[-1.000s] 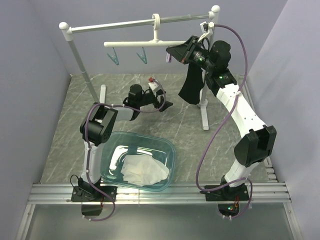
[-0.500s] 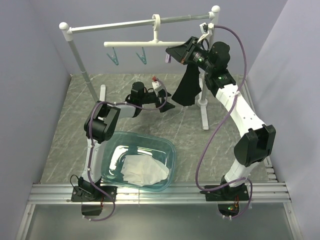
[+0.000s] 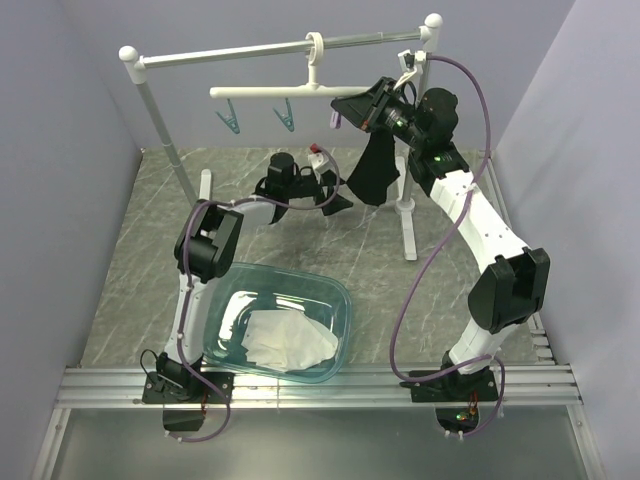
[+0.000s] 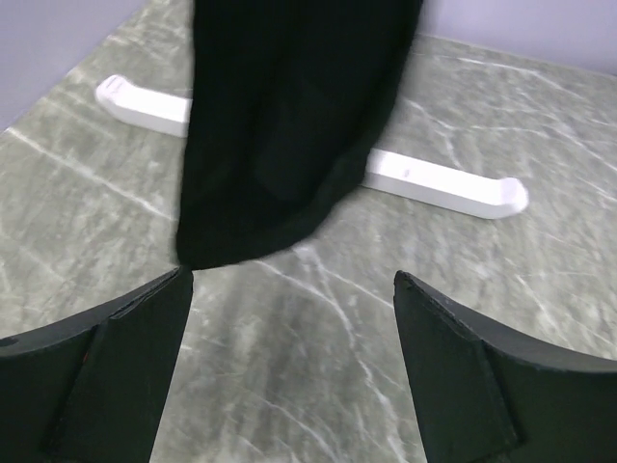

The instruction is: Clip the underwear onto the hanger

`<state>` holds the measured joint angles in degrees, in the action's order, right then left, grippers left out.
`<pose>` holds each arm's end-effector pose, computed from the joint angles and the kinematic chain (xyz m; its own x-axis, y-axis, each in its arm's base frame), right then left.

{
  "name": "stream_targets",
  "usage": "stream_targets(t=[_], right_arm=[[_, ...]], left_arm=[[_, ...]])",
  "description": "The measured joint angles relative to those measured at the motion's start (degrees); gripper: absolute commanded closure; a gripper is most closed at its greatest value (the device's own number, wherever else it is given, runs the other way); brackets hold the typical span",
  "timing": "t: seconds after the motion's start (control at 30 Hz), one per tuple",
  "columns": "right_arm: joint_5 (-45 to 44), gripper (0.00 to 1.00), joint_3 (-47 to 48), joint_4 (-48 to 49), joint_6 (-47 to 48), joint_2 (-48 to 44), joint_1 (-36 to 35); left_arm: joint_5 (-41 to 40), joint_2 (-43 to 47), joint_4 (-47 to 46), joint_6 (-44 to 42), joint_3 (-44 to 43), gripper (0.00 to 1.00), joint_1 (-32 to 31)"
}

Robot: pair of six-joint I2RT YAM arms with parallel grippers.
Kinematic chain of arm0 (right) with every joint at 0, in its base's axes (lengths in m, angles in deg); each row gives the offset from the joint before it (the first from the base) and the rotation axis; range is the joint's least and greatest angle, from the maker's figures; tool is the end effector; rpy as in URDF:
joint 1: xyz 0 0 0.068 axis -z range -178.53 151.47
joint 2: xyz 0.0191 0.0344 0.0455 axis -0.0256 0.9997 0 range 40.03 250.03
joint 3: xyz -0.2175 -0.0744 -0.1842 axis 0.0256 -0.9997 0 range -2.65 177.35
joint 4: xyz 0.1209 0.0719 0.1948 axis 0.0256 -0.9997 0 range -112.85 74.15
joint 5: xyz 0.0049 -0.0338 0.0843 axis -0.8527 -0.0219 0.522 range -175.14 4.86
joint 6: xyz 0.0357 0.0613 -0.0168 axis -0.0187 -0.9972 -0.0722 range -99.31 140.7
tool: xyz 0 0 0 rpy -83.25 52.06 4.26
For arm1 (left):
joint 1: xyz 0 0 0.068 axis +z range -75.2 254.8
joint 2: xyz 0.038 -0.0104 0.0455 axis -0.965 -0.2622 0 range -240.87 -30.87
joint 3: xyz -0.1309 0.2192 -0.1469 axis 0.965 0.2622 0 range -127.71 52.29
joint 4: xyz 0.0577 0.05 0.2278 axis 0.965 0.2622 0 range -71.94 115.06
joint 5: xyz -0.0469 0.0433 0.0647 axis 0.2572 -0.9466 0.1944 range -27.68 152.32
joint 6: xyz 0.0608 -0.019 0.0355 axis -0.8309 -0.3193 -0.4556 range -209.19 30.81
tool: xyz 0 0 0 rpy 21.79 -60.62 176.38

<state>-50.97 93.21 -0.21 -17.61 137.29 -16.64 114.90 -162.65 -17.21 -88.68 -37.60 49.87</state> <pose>0.3698 0.1567 0.4828 -0.2966 0.4426 -0.8462 -0.7528 0.4369 0.4924 0.4571 -0.2656 0.2105 -0.1133 0.0467 -0.9925 0.9705 0.2189 -0.1005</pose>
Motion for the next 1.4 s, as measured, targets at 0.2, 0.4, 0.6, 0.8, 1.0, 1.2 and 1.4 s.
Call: stream_targets(t=[0.2,0.4,0.6,0.8,1.0,1.2,1.4], right_arm=[[0.0,1.00,-0.7,1.0,0.0,0.0,0.0],[-0.1,1.00,-0.7,1.4,-0.3,0.0,0.0],[-0.1,1.00,-0.7,1.4,-0.2,0.0,0.0],[-0.2,1.00,-0.7,1.4,-0.2,0.0,0.0],[-0.3,1.00,-0.7,1.4,-0.2,0.0,0.0],[-0.3,1.00,-0.7,1.4,-0.2,0.0,0.0],[-0.5,1.00,-0.7,1.2,0.0,0.0,0.0]], left_arm=[[-1.6,-1.2,4.4,-0.9,-2.5,0.10,0.1],[0.0,-1.3,6.7,-2.0,-3.3,0.12,0.2],[3.2,-1.5,4.5,-0.5,-3.4,0.13,0.5],[3.7,-5.7,3.3,2.2,-8.1,0.18,0.6],[3.7,-6.9,3.8,3.3,-9.4,0.41,0.6],[2.8,-6.3,-0.6,4.3,-6.0,0.92,0.6],[0.0,0.4,-3.6,4.3,7.8,0.99,0.8]])
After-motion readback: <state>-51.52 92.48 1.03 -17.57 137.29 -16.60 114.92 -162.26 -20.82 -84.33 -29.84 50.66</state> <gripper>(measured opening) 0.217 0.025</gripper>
